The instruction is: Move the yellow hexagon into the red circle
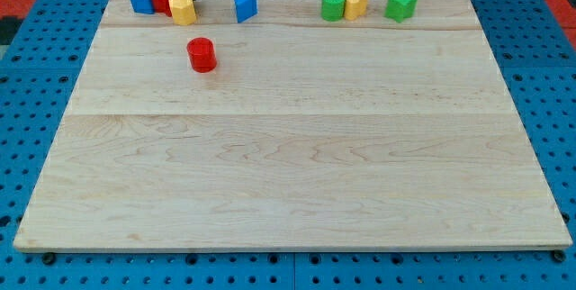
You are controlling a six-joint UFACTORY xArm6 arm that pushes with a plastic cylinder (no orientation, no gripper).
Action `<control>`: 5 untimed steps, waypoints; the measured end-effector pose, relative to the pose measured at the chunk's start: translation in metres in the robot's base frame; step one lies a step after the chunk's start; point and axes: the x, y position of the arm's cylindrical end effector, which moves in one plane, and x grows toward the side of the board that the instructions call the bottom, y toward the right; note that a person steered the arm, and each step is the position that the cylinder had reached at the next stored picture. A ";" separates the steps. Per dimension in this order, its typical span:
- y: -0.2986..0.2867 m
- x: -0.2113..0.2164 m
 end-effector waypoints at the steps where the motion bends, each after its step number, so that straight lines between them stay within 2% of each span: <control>1: -0.007 0.033; 3: -0.009 0.085; 4: -0.045 0.092; 5: -0.053 0.134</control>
